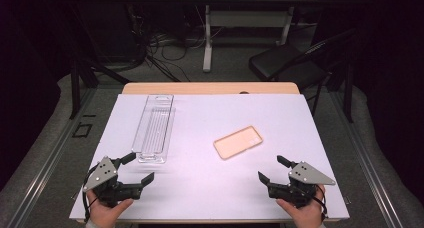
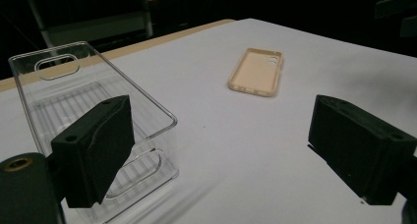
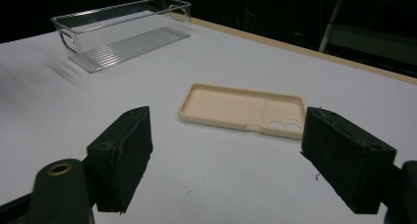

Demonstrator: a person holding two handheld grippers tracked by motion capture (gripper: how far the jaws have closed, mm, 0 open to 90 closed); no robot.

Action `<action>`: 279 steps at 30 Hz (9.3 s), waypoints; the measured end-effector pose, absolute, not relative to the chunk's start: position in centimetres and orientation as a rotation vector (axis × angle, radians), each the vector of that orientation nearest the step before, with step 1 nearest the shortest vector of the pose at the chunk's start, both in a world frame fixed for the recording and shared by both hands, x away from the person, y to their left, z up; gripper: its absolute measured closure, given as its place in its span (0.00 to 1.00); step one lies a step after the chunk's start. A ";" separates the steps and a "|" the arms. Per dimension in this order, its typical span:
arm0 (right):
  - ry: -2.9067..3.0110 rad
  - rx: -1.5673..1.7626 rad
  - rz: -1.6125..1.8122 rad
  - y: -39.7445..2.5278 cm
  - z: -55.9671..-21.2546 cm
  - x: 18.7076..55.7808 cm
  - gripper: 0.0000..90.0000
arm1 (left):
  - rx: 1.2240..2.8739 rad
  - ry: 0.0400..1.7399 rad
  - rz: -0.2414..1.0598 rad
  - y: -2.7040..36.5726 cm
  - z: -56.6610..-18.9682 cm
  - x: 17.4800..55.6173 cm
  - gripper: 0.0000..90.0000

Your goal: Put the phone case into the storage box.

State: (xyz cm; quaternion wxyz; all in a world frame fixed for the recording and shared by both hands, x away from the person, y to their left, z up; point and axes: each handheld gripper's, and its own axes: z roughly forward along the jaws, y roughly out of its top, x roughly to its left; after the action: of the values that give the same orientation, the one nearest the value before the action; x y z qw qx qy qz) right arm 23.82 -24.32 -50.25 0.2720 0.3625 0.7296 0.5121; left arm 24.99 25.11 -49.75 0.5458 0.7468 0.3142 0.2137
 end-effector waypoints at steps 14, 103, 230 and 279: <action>1.979 0.986 1.365 -24.2 -50.5 24.1 0.22 | 1.795 0.754 0.488 25.0 -50.1 25.2 0.11; 2.282 1.364 0.964 -20.7 -47.4 37.4 0.20 | 1.967 1.060 0.285 22.2 -45.1 39.8 0.09; 2.574 1.535 0.300 -20.0 -51.7 49.5 0.79 | 1.998 1.106 0.311 23.1 -46.4 39.1 0.15; 2.539 1.632 0.236 -19.8 -52.4 49.7 0.97 | 2.001 1.121 0.317 23.2 -46.5 39.1 0.16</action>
State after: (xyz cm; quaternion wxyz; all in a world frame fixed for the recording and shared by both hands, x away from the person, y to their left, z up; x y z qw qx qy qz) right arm 49.70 -19.85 -52.39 0.0570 0.5383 0.8372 0.0779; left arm 39.13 23.21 -46.54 0.4017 0.7915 0.4433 0.1255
